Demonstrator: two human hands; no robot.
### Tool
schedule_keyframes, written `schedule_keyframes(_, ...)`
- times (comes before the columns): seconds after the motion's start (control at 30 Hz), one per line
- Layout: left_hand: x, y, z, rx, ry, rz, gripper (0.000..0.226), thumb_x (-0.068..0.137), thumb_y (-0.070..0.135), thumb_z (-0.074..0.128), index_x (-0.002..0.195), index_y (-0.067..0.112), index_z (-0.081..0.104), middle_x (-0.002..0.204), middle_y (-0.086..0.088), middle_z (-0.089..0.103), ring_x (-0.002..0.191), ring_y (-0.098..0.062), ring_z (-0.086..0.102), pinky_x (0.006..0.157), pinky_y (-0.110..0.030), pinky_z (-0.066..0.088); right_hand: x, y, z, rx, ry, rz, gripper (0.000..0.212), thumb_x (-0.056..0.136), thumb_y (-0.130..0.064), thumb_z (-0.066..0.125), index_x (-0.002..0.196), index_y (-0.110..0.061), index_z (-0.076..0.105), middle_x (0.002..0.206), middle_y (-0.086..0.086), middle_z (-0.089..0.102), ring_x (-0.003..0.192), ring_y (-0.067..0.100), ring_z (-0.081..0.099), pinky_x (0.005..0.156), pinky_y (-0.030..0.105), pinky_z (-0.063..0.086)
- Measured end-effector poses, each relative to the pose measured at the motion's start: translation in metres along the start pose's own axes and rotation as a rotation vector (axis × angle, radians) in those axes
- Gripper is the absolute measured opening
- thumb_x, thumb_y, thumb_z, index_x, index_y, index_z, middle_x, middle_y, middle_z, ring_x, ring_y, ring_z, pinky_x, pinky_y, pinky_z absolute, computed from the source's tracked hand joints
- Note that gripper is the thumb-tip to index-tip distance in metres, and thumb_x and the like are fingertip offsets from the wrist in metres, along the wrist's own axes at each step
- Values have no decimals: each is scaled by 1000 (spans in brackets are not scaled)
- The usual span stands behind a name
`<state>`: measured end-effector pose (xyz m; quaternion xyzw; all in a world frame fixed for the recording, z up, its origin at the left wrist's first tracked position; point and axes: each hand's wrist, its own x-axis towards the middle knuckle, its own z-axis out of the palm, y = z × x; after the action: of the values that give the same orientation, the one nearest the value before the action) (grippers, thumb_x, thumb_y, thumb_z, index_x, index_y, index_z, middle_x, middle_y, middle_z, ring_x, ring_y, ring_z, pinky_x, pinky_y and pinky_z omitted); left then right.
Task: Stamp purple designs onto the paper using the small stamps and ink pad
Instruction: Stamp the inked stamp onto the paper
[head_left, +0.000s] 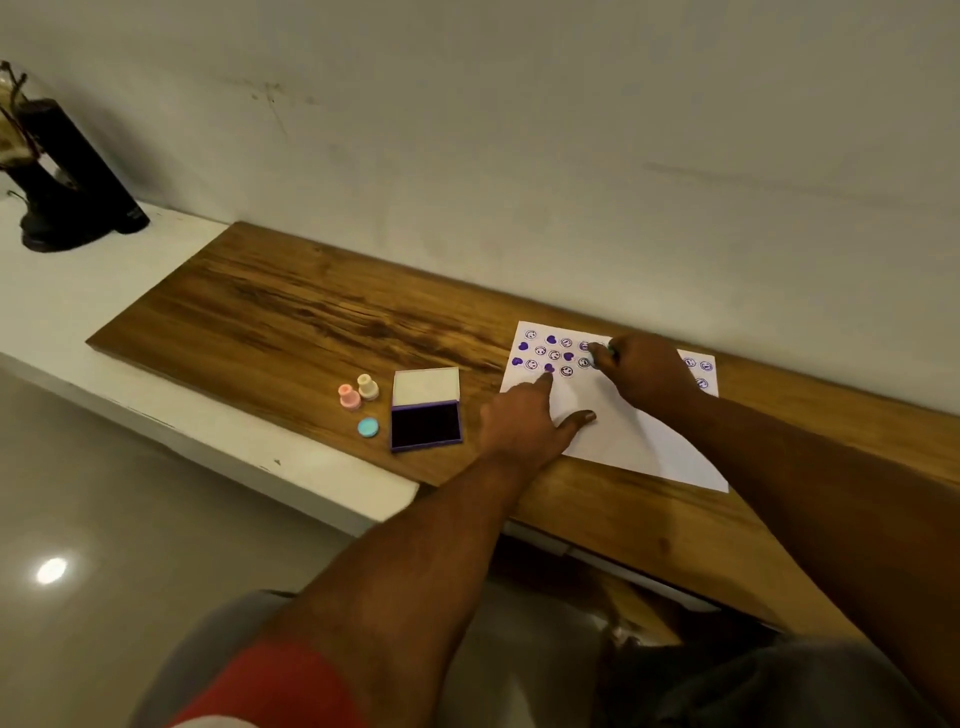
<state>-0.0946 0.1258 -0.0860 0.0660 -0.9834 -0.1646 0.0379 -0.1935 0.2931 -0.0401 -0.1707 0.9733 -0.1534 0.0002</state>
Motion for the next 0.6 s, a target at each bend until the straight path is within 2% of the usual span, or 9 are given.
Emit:
schedule_keyframes(0.13, 1, 0, 6, -9, 22, -15, 104, 78, 96, 37, 156, 27, 43, 137, 0, 66, 117, -25, 64, 84, -40, 53, 1, 5, 4, -68, -57, -36, 59, 103, -52, 44, 54, -20, 40, 53, 2, 40, 58, 26, 50, 58, 33, 33)
schedule_keyframes(0.2, 0, 0, 6, -1, 15, -15, 105, 78, 97, 36, 156, 27, 42, 136, 0, 66, 116, -24, 64, 83, -40, 53, 2, 2, 0, -83, -74, -34, 58, 104, -52, 43, 59, -15, 48, 58, 5, 47, 67, 31, 56, 60, 33, 35)
schedule_keyframes(0.27, 1, 0, 6, -3, 18, -13, 105, 77, 97, 36, 155, 28, 43, 134, 0, 67, 114, -24, 65, 82, -40, 53, 5, -8, -10, -105, -67, -39, 54, 103, -52, 44, 73, -11, 62, 69, 11, 57, 76, 34, 62, 62, 33, 41)
schedule_keyframes(0.3, 2, -1, 7, -3, 21, -14, 106, 77, 98, 35, 155, 28, 43, 133, 0, 67, 114, -24, 65, 82, -40, 53, 8, -16, -19, -118, -33, -49, 51, 103, -53, 44, 79, -13, 65, 73, 13, 61, 79, 36, 63, 63, 33, 42)
schedule_keyframes(0.37, 3, -1, 8, 7, 16, -20, 108, 75, 100, 32, 156, 29, 42, 135, 0, 66, 115, -24, 64, 84, -42, 54, 16, -34, -43, -118, 112, -101, 47, 102, -54, 43, 76, -18, 59, 69, 11, 56, 73, 37, 60, 60, 34, 38)
schedule_keyframes(0.5, 3, -2, 10, 15, 7, -14, 110, 74, 101, 30, 157, 29, 40, 141, 1, 63, 121, -26, 63, 90, -45, 54, 32, -57, -92, -122, 510, -216, 46, 102, -56, 39, 72, -21, 42, 58, -1, 39, 56, 27, 38, 53, 31, 22)
schedule_keyframes(0.57, 5, -2, 10, 18, 20, -12, 109, 75, 100, 32, 157, 28, 40, 141, 1, 63, 120, -25, 63, 89, -44, 54, 30, -57, -86, -133, 568, -169, 45, 103, -55, 39, 73, -21, 41, 58, 0, 41, 55, 28, 38, 53, 31, 22)
schedule_keyframes(0.6, 5, -2, 11, 22, 25, -13, 109, 75, 100, 33, 157, 28, 41, 140, 1, 64, 119, -25, 64, 88, -43, 54, 26, -52, -72, -141, 514, -133, 45, 104, -54, 39, 74, -20, 45, 59, 4, 48, 56, 31, 44, 54, 32, 25)
